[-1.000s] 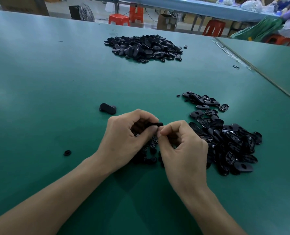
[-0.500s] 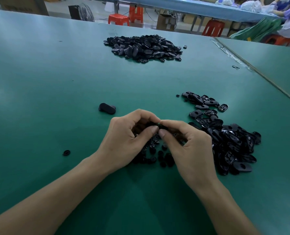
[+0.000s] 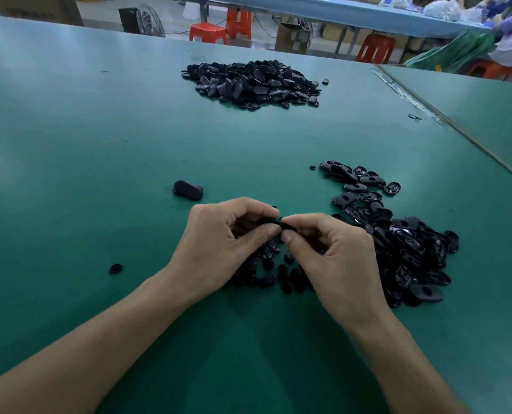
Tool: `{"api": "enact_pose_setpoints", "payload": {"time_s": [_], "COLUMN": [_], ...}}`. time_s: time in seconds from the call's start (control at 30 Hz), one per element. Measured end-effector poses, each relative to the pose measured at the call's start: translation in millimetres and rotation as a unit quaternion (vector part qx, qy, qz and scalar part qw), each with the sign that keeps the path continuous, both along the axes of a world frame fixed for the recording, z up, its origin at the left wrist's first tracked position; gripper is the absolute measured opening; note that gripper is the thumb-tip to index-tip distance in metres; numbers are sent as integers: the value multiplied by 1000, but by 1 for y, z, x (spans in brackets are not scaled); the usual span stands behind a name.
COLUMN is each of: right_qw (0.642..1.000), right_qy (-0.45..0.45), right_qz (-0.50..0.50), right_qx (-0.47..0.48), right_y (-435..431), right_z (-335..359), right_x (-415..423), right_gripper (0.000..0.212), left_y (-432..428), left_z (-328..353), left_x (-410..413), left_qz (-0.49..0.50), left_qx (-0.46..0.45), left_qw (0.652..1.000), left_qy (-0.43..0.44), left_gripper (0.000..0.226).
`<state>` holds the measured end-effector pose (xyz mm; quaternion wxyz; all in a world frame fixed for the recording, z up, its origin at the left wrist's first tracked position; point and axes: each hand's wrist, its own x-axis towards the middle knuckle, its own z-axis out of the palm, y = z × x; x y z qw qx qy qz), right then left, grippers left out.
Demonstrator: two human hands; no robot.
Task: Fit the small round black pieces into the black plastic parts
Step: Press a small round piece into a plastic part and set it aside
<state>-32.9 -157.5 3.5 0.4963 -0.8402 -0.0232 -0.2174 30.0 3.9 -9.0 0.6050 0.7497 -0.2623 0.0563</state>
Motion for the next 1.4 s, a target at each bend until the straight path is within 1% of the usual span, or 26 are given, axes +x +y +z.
{"api": "enact_pose_setpoints", "payload": {"time_s": [0.17, 0.37, 0.47, 0.57, 0.7, 0.77, 0.8, 0.83, 0.9, 0.97, 1.0, 1.03, 1.07, 1.17, 1.27, 1.4], "right_qw": [1000, 999, 999, 999, 999, 999, 998, 993, 966, 919, 894, 875, 865, 863, 865, 871], "right_qy": [18, 45, 45, 37, 33, 30, 21, 15, 38, 117, 164, 201, 224, 228, 215, 213], "right_qz": [0, -15, -11, 2, 16, 7, -15, -51, -141, -226, -255, -271, -276, -283, -295, -300], "right_qx": [-8, 9, 16, 11, 6, -17, -53, -103, -212, -301, -330, -347, -354, -351, -344, -327], "right_y": [1, 2, 1, 1, 2, 2, 1, -1, -10, -23, -27, -30, -30, -30, -31, -32], "right_z": [2, 2, 4, 7, 10, 10, 10, 10, 8, 6, 5, 4, 3, 1, 1, -1], "right_x": [-1, -1, -1, -3, -4, -3, -3, -2, -2, -3, -4, -4, -5, -3, -1, 2], "right_gripper": [25, 14, 13, 18, 23, 19, 15, 14, 26, 37, 41, 42, 42, 36, 30, 26], "left_y": [0, 0, 0, 1, 2, 1, 1, 2, 7, 16, 21, 26, 30, 41, 47, 49], "left_z": [0, -1, -1, 1, 4, 4, 4, 5, 7, 9, 9, 9, 7, 1, -3, -3], "left_x": [0, 0, 0, -1, -1, -1, -1, 0, 8, 20, 27, 32, 38, 50, 54, 52], "left_qz": [-9, -15, -21, -27, -21, -9, 6, 30, 97, 171, 202, 227, 244, 276, 301, 325], "left_qx": [-6, -10, -30, -52, -56, -49, -43, -39, -44, -52, -47, -39, -29, 12, 80, 158], "left_qw": [1000, 1000, 999, 997, 998, 998, 999, 999, 994, 984, 978, 973, 969, 961, 950, 932], "left_qy": [9, 5, 23, 45, 33, 24, 13, 0, -14, -18, -19, -17, -13, 1, 17, 13], "left_gripper": [29, 31, 26, 21, 15, 14, 16, 20, 27, 27, 25, 23, 21, 19, 17, 15]}}
